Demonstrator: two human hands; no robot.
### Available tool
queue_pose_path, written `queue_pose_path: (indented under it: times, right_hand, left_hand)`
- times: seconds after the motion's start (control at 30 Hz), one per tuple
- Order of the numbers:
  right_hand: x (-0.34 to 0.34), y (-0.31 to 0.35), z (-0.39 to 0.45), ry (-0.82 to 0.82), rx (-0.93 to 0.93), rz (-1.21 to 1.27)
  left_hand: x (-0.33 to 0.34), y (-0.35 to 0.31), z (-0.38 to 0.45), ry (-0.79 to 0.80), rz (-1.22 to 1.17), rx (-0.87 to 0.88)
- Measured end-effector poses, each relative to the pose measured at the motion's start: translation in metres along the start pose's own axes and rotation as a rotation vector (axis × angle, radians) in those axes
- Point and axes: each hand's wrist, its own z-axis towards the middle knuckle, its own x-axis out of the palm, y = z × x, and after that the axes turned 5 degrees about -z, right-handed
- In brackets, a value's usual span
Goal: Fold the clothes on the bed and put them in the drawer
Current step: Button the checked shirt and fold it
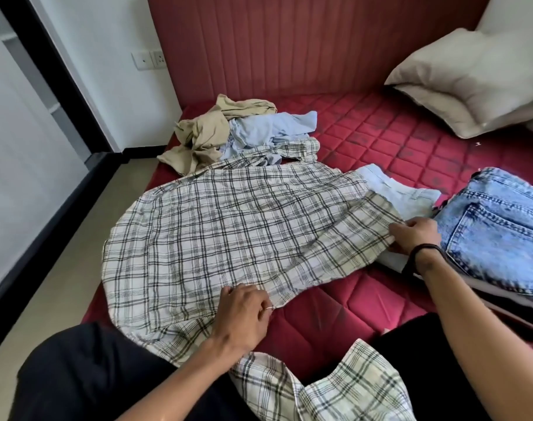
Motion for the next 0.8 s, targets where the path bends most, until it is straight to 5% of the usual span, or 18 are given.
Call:
queue_pose_path:
  times: [0.17, 0.3, 0.37, 0.43, 0.53, 0.6, 0.67, 0.8]
  right_hand:
    - [-0.011, -0.006, -0.025, -0.035, -0.075, -0.364]
    - [-0.001, -0.017, -0.026, 0.009, -0.103, -0.553]
    - [0.007, -0.02, -0.025, 0.026, -0.11, -0.621]
    - [0.015, -0.018, -0.03, 0.056, -0.096, -0.737]
    - [0.018, -0.014, -0.035, 0.018, -0.232, -0.972]
    - [0.017, -0.025, -0.03, -0.052, -0.429, -1.137]
    - [0.017, -0.044, -0.02, 0.114, -0.649, -1.153]
    - [0.001, -0.044, -0.051, 0.245, -0.923, -1.331]
  left_hand:
    - [-0.011, 0.01, -0.019, 0.177, -0.145, 0.076]
    - [-0.021, 0.018, -0.014, 0.361, -0.356, -0.077]
    - [-0.044, 0.042, -0.014, 0.3, -0.385, -0.18]
    - [-0.08, 0.081, -0.022, 0.204, -0.247, -0.281]
    - [-0.134, 0.145, -0.038, 0.321, 0.142, -0.406]
    - [-0.151, 0.179, -0.043, 0.499, 0.305, -0.377]
    - [-0.152, 0.197, -0.046, 0.644, 0.344, -0.325]
    - [-0.149, 0.182, -0.028, 0.706, 0.375, -0.189]
